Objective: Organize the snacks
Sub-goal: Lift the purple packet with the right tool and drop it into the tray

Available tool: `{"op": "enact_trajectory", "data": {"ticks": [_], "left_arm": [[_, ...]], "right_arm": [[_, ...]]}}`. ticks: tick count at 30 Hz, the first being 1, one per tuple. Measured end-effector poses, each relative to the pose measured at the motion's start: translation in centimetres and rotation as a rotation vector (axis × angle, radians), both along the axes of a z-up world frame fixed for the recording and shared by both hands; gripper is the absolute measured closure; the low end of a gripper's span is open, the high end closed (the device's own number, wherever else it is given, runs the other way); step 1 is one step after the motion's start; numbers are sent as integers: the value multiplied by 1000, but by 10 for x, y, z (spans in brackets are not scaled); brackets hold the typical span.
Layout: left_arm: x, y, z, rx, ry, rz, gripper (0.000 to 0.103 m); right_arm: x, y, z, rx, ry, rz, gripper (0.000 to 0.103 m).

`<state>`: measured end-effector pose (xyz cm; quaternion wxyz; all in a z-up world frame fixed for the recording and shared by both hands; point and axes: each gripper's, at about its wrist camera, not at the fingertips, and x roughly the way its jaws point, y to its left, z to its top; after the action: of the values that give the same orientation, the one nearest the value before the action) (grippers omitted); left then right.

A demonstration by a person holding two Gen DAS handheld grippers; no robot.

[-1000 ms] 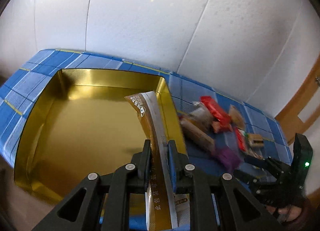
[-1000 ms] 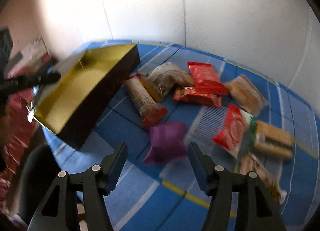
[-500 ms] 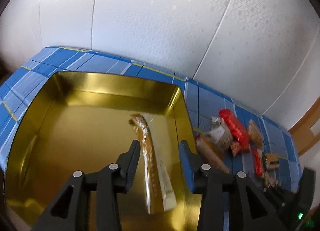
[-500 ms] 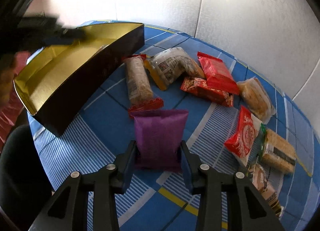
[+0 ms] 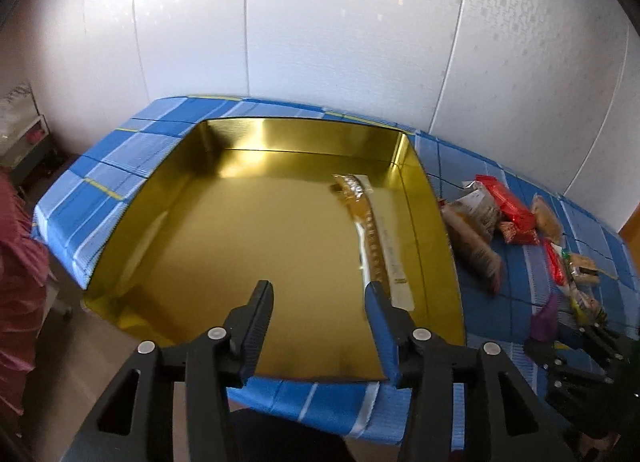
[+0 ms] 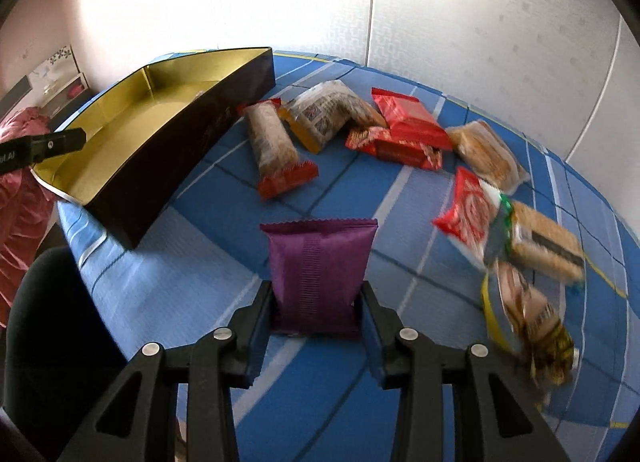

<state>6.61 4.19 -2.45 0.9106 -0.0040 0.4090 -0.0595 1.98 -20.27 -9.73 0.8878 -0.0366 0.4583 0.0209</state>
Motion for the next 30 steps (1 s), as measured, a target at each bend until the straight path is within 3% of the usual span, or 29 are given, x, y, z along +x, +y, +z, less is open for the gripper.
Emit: {"op": "enact_trajectory", "data": {"ticks": [6, 11, 24, 30], "left_arm": [[-11, 9, 1, 5, -17, 22, 54], [-16, 14, 3, 0, -28, 33, 51], [-18, 57, 5, -35, -36, 140, 49], [-18, 78, 1, -46, -29, 197, 48]], "right_arm": [[-12, 2, 5, 38, -4, -15, 63], [-7, 18, 28, 68, -51, 34, 63], [40, 94, 78, 159, -102, 235, 63], [63, 124, 80, 189, -89, 278, 62]]}}
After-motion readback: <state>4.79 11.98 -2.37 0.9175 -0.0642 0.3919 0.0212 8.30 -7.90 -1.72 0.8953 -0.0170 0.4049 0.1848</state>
